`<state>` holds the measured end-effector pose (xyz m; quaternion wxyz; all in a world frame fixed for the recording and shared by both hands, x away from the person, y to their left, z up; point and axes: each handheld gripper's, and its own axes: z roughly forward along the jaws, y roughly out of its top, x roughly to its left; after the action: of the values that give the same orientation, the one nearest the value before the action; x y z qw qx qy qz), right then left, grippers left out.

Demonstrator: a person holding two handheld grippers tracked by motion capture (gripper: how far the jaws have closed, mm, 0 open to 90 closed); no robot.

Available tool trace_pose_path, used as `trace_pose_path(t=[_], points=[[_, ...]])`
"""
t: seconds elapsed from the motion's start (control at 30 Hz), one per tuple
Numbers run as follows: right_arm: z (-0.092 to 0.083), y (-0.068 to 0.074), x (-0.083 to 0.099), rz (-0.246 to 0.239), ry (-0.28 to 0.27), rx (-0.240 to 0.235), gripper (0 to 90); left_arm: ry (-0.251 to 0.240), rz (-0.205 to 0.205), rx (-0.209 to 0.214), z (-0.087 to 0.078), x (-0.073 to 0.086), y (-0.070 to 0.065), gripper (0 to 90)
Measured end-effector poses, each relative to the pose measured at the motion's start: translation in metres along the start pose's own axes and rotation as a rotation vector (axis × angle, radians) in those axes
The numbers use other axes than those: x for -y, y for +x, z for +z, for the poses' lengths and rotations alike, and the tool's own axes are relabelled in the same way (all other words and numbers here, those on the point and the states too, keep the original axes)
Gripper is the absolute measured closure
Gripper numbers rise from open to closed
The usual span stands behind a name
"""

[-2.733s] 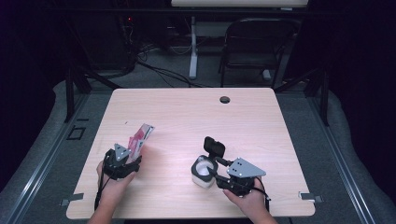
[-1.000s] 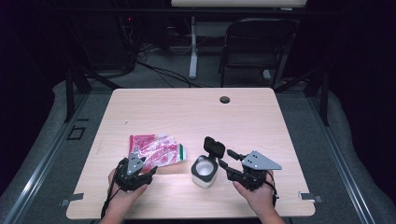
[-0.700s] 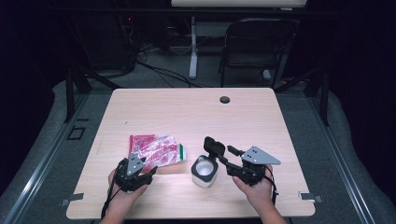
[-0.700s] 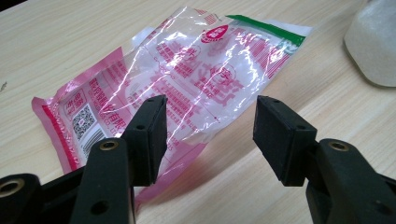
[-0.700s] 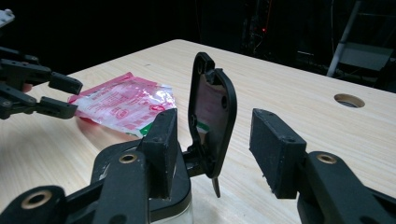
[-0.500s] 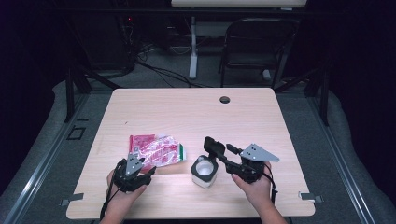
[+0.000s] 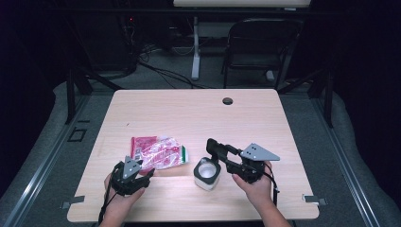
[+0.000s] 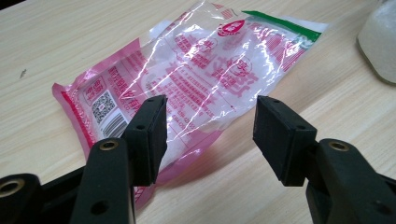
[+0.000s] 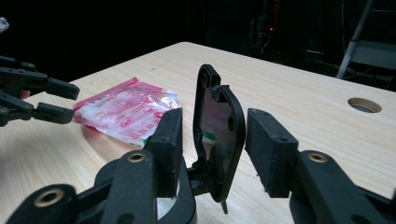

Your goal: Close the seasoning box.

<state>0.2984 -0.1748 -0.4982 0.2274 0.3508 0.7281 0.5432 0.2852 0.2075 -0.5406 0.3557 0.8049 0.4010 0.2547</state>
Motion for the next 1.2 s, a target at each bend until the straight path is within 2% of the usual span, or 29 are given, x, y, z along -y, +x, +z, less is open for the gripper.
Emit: trace_pose_path(t=[0.3, 0.5, 0.73, 1.2], points=[[-0.002, 0.0, -0.001, -0.016, 0.005, 0.009, 68.4, -0.005, -0.006, 0.0, 0.0, 0.0, 0.001, 44.7], [-0.002, 0.002, -0.003, -0.057, 0.011, 0.016, 75.7, -0.004, -0.006, -0.005, -0.001, 0.0, 0.002, 44.7], [-0.004, 0.006, -0.004, -0.096, 0.021, 0.017, 74.9, -0.006, -0.004, -0.008, -0.001, 0.0, 0.004, 44.7], [-0.006, 0.015, -0.003, -0.106, 0.019, -0.017, 72.6, -0.011, -0.007, -0.008, -0.002, 0.0, 0.004, 44.7]])
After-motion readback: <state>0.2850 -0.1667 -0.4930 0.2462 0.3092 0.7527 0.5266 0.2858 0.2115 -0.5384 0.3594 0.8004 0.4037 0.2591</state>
